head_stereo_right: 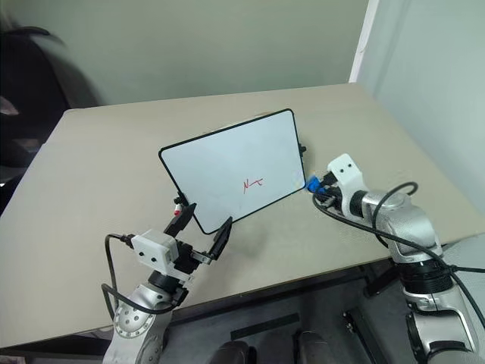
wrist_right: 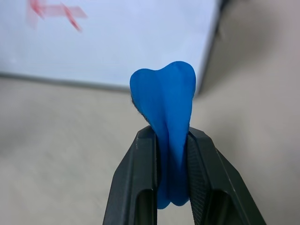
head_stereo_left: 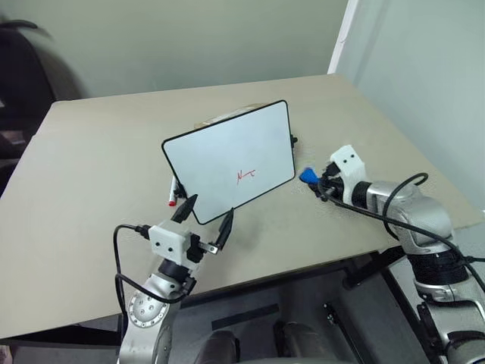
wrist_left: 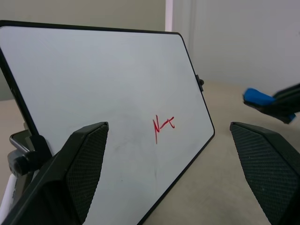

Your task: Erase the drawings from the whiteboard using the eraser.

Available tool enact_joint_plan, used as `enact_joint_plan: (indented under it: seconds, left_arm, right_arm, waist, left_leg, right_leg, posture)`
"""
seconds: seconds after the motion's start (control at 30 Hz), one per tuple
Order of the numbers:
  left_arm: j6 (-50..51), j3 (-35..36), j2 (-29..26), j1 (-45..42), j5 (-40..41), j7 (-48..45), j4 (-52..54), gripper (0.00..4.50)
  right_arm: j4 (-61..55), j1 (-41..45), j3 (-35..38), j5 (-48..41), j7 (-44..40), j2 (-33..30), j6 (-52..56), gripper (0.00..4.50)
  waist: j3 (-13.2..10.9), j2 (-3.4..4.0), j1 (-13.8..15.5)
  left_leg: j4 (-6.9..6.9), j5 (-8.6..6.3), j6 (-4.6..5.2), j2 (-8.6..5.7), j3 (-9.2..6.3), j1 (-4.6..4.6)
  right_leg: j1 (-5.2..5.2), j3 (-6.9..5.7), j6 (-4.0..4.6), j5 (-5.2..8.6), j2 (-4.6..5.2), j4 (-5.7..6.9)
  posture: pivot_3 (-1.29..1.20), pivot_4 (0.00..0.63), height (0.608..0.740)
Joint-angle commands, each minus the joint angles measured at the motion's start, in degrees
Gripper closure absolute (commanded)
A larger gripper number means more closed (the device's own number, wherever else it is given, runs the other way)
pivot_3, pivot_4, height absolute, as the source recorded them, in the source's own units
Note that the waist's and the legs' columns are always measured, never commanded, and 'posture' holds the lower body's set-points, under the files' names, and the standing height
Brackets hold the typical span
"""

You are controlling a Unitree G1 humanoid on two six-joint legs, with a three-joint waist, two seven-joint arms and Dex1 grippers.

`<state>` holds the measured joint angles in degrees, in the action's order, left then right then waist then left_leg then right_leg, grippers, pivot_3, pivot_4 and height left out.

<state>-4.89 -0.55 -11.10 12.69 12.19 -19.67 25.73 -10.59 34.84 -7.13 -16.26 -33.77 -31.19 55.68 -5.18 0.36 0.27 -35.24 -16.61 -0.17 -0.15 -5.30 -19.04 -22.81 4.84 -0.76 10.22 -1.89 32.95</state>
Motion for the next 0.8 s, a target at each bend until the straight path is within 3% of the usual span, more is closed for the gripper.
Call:
enact_joint_plan:
  seconds: [0.03,0.33,0.6,0.8]
  left_arm:
    - [-0.5,0.7,-0.25,-0.49,0.84,-0.14,1.13,0.0]
    - [-0.99,0.39,0.12,0.35,0.56,0.28,1.83,0.0]
    - [-0.89,1.22,0.32,1.91,0.88,0.93,3.68,0.0]
    - [-0.63,1.98,0.07,2.41,1.17,0.97,4.38,0.0]
  right_arm:
    - [-0.71,4.56,-2.42,0.26,0.45,3.03,-0.39,4.02]
    - [10.87,11.66,-10.34,6.2,1.85,11.56,-7.1,4.02]
    - [19.67,13.3,-10.55,9.64,4.07,16.53,-12.07,4.02]
    - [23.66,15.97,-12.39,12.05,4.47,19.14,-10.04,4.02]
  waist:
    - [0.0,0.01,-0.03]
    - [0.05,-0.04,0.07]
    - [0.1,-0.1,0.18]
    - [0.09,-0.1,-0.2]
  left_leg:
    - [0.0,0.01,0.01,0.0,0.0,0.02]
    - [0.0,0.02,-0.01,0.01,-0.03,-0.01]
    - [0.06,-0.05,-0.08,0.01,-0.04,-0.09]
    - [0.1,-0.12,-0.2,0.01,-0.02,-0.04]
  right_leg:
    - [-0.02,0.0,0.0,0.0,0.0,0.01]
    - [-0.38,-0.01,0.24,-0.24,0.01,0.05]
    - [-0.52,-0.01,0.88,-0.63,0.03,0.03]
    - [-0.55,-0.03,0.59,-0.45,0.02,0.03]
  posture:
    - [0.0,0.15,0.739]
    - [0.0,0.15,0.739]
    - [0.0,0.15,0.739]
    - [0.0,0.15,0.739]
